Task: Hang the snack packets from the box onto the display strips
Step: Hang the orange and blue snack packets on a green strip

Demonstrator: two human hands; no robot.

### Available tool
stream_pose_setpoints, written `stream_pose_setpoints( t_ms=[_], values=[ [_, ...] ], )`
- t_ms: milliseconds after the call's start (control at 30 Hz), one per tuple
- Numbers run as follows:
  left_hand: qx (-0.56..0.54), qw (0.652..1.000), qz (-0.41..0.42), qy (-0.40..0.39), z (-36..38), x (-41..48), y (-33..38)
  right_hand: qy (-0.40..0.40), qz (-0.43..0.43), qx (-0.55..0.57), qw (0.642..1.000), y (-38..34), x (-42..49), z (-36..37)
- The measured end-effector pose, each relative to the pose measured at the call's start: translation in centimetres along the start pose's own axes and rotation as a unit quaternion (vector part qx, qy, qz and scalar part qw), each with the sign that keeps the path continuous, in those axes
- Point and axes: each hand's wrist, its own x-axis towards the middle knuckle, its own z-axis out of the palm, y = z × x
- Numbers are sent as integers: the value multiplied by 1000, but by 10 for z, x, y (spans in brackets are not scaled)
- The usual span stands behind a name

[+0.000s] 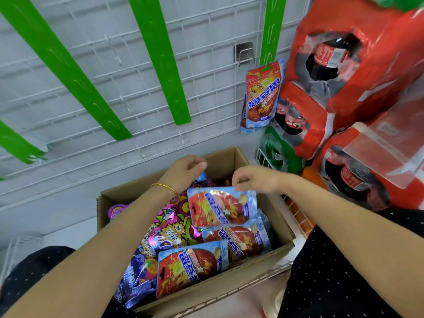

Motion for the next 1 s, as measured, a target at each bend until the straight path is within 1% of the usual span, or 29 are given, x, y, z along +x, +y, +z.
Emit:
stream_pose_setpoints(
  t_ms=[100,167,233,333,433,467,533,567,633,700,767,800,867,933,1000],
  values=[
    [-89,993,-75,31,-3,2,0,74,9,105,992,4,-10,-31],
    [-165,978,-121,46,-6,2,4,103,5,188,977,5,-15,-42],
    [-218,966,-130,38,-6,4,7,130,7,241,962,4,-16,-46],
    [-195,978,-69,27,-6,5,17,163,6,281,946,5,-14,-47],
    [-218,976,-18,15,-10,15,32,193,3,263,945,-4,-17,-57],
    [-185,983,13,6,-10,18,42,201,-8,269,942,-10,-18,-62],
    [-57,994,88,-1,-10,29,62,226,-47,288,929,-21,-19,-76],
    [8,992,128,-3,-9,34,74,246,-64,290,923,-26,-19,-83],
    [86,982,169,-13,-9,44,97,293,-90,296,905,-36,-18,-93],
    [106,978,180,-22,-11,58,118,341,-100,313,881,-40,-15,-105],
    [74,979,185,-30,-14,68,144,373,-104,320,865,-42,-17,-119],
    [44,981,189,-21,-16,74,157,388,-105,317,859,-42,-18,-127],
    [6,976,213,51,-19,89,186,418,-100,310,848,-39,-21,-141],
    [3,968,227,109,-19,104,212,446,-99,296,839,-38,-25,-151],
    [16,963,234,136,-14,115,231,464,-102,286,832,-37,-27,-158]
  ],
)
